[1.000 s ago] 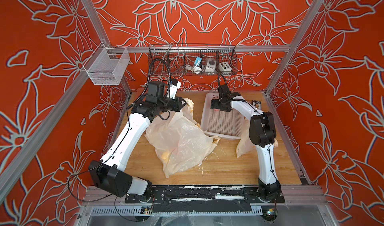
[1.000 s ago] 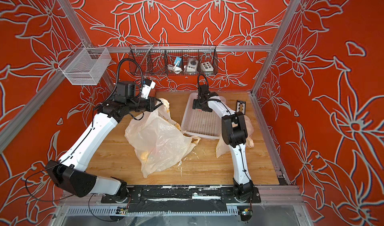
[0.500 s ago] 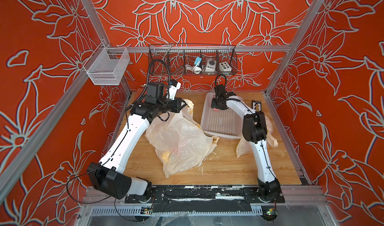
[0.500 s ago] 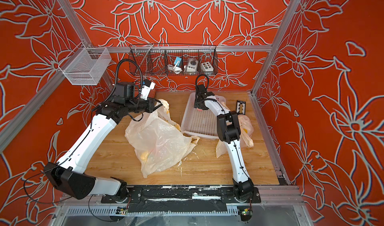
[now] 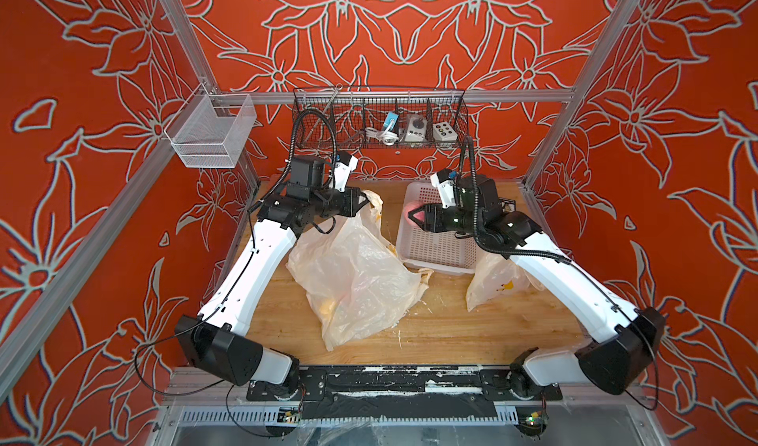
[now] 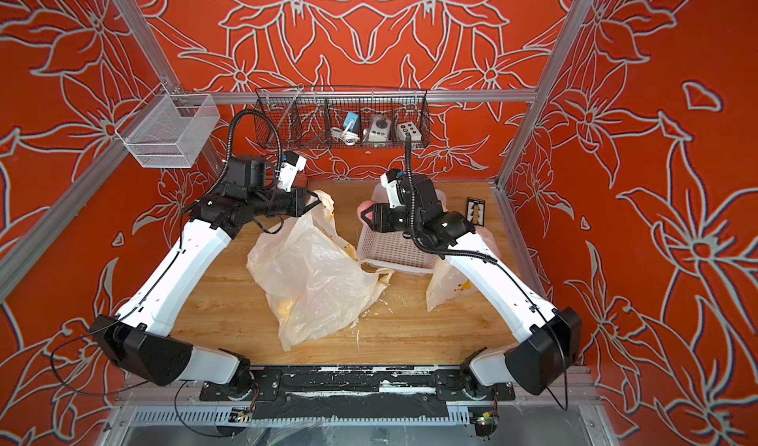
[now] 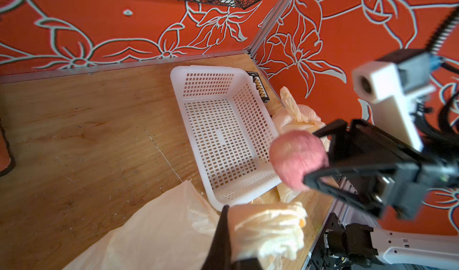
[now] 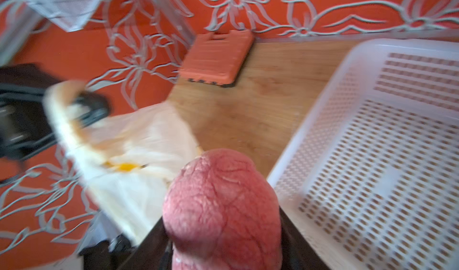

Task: Place the peach into a plastic bag & tie a knot
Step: Pick up the peach from the basket, then place the peach in the plastic bag, then adjust the plastic bag at the center of the board.

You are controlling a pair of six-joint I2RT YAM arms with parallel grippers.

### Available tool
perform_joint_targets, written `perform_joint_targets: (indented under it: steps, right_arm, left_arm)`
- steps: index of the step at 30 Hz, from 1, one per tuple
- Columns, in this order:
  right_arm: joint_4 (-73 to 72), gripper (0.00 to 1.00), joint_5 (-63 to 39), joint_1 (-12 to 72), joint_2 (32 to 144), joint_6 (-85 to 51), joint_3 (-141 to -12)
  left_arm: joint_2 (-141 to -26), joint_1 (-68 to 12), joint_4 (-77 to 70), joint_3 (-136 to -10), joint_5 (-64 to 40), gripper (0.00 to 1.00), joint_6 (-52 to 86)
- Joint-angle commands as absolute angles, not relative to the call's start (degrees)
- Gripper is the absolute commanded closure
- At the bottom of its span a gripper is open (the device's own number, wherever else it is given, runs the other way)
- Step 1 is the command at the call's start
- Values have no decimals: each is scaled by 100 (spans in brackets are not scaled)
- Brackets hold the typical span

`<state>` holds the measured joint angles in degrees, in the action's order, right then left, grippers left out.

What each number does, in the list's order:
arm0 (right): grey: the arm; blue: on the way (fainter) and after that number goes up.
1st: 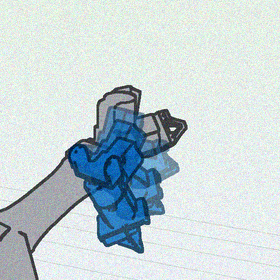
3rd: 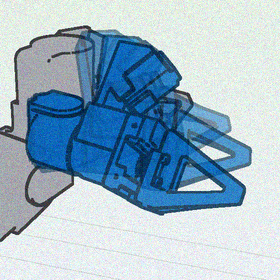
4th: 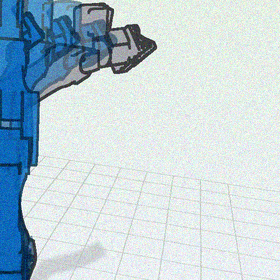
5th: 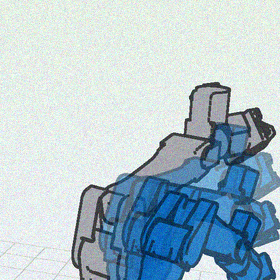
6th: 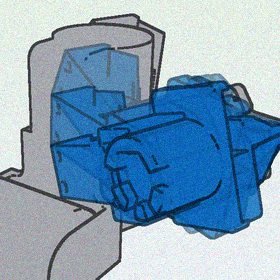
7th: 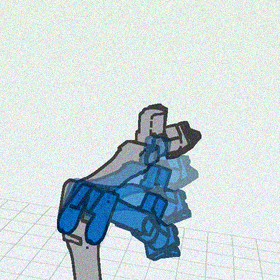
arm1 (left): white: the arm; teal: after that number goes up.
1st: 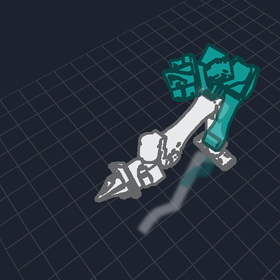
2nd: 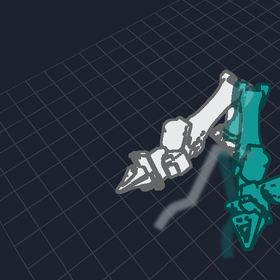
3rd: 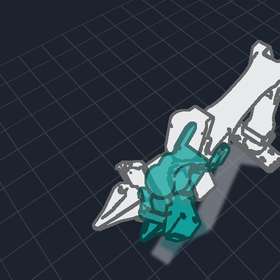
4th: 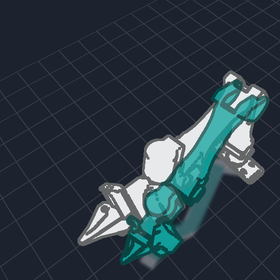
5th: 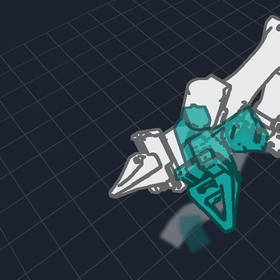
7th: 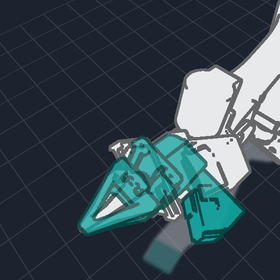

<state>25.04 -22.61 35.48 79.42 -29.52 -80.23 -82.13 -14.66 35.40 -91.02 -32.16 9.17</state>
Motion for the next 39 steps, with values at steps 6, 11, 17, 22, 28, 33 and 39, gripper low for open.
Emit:
perform_joint_targets:
  steps: [6, 11, 17, 22, 28, 33, 39]
  right_arm:
    - [2148, 89, -3087, 4456, 8502, -3517, -7886]
    - [2058, 94, -3004, 4777, 8928, -3905, -8049]
    - [2514, 61, -2907, 5176, 9323, -4065, -8315]
    - [3384, 17, -2821, 5168, 9231, -3735, -8858]
    - [4561, 18, -2033, 5010, 8375, -3421, -8959]
    - [5747, 14, -694, 4576, 7705, -3916, -9080]
    - [5889, 3, -626, 4347, 7481, -5048, -8593]
  left_arm:
    - [-8170, -1621, 3621, -9443, -3525, 100, 1253]
    - [-8130, -1669, 3655, -9479, -3522, 100, 1297]
    - [-8082, -1654, 3695, -9475, -3190, 100, 1162]
    - [-7893, -1532, 3419, -9325, -2896, 100, 1371]
    - [-7576, -1100, 3038, -8952, -2617, 100, 1734]
    - [-7373, -1079, 2716, -8734, -2719, 100, 1914]
    - [-7220, -1081, 2416, -8510, -2889, 100, 1975]
